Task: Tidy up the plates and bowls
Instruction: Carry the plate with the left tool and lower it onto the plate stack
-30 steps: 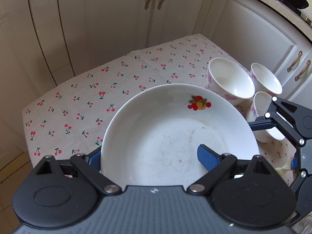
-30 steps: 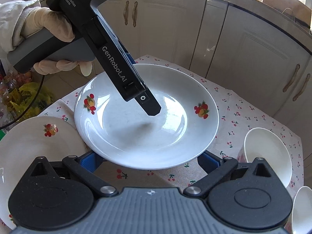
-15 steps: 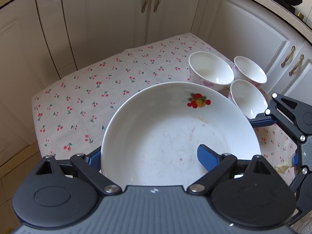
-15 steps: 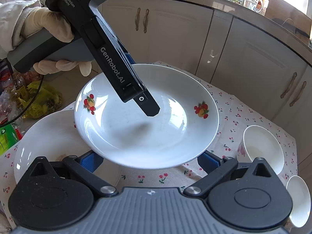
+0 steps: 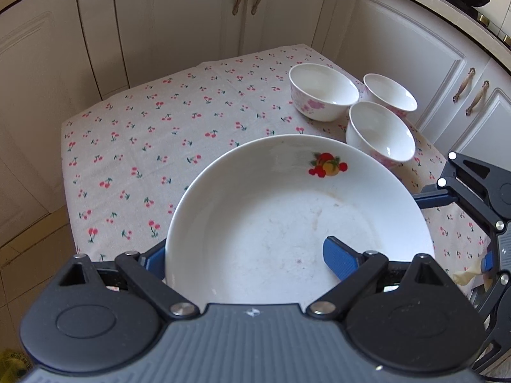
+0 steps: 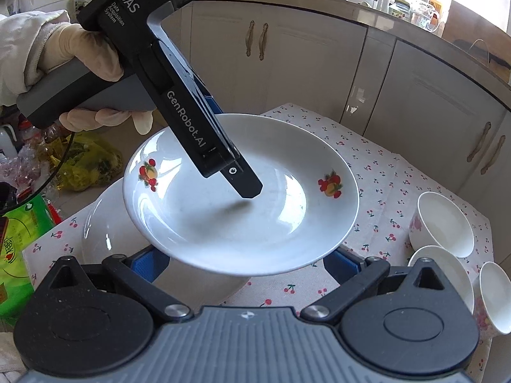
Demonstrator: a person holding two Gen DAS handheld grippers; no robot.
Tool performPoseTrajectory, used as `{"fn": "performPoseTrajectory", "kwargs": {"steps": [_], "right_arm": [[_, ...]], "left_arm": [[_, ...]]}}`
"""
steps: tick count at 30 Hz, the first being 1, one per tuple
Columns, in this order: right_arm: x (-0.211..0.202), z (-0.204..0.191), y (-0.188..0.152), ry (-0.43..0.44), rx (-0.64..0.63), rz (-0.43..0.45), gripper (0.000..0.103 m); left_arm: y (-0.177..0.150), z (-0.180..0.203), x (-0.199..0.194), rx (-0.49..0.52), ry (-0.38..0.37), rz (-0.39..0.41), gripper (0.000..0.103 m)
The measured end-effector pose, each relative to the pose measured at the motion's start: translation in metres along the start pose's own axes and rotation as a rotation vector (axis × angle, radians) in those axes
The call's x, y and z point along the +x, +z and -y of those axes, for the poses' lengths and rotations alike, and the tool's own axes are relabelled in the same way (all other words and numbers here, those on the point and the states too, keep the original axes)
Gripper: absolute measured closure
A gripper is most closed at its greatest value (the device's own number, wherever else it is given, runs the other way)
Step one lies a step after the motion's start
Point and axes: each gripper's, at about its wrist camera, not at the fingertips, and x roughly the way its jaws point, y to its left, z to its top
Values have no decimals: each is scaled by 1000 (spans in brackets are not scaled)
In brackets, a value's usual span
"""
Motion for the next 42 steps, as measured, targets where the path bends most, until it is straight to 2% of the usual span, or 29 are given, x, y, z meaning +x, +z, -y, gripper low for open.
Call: {"fn": "performPoseTrajectory", "kwargs": {"steps": [12, 21, 42], "right_arm": [[-12, -30, -18, 19, -32, -15, 0], [-10, -40, -20, 29, -47, -33, 0], [-2, -46, -21, 42, -61, -82, 0]], "left_arm": [[-36, 11, -10, -37, -4, 2, 8], [-50, 11, -11, -64, -12, -1, 8], [-63, 0, 9, -103, -38, -54, 8]]}}
